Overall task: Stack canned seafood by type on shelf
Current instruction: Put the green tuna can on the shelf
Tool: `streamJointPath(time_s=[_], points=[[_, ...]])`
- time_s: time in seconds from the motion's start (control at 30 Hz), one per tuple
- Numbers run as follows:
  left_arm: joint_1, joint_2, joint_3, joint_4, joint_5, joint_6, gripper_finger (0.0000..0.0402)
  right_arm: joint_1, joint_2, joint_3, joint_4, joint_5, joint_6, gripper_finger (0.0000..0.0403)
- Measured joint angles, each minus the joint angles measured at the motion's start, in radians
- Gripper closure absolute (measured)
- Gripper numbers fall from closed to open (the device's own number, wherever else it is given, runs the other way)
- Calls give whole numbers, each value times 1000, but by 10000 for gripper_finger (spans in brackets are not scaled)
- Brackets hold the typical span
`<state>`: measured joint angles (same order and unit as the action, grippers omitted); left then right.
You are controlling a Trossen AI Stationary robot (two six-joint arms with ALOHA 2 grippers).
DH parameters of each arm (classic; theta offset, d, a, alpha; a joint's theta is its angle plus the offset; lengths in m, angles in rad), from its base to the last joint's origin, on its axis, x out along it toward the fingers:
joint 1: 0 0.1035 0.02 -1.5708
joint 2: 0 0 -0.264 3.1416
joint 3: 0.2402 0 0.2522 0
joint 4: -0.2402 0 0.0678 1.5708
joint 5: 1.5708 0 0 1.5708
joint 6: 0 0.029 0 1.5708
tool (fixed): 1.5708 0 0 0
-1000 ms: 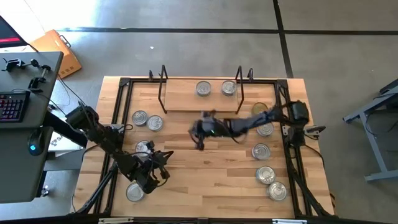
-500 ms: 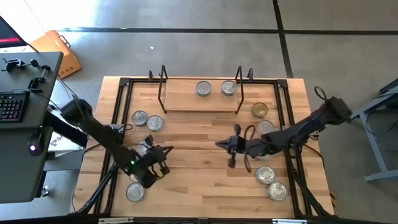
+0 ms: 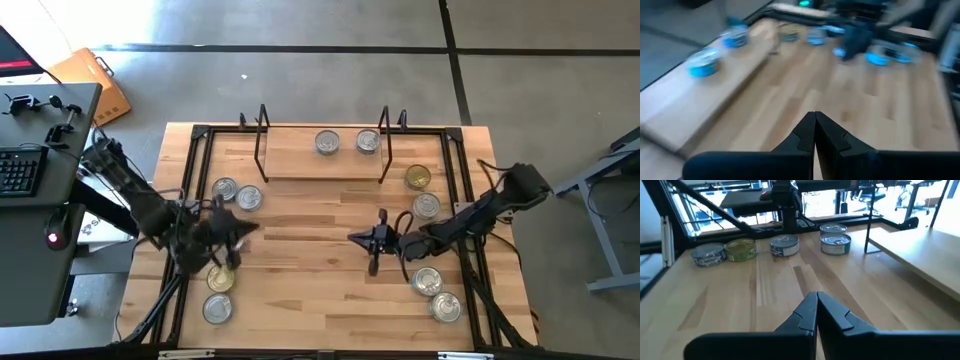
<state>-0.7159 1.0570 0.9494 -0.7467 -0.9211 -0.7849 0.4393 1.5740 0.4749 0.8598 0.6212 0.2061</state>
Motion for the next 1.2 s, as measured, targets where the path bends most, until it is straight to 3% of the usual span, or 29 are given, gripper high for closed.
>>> streamJointPath(time_s=[0.07, 0.17, 0.33, 0.57, 1.0, 1.2], points=[[67, -15, 5, -91, 43, -82, 401, -1, 34, 23, 23, 0, -26, 403], [193, -12, -7, -250, 185, -195, 401, -1, 83, 58, 42, -9, -48, 403], [338, 29, -30, -437, 382, -235, 401, -1, 155, 120, 43, -88, -76, 403], [458, 69, -36, -548, 401, -230, 385, -1, 243, 189, 43, -131, -101, 403], [676, 225, -36, -535, 573, -33, 215, 0, 274, 205, 39, -212, -93, 403], [743, 349, -36, -536, 621, 35, 215, 7, 274, 205, 35, -212, -94, 403]])
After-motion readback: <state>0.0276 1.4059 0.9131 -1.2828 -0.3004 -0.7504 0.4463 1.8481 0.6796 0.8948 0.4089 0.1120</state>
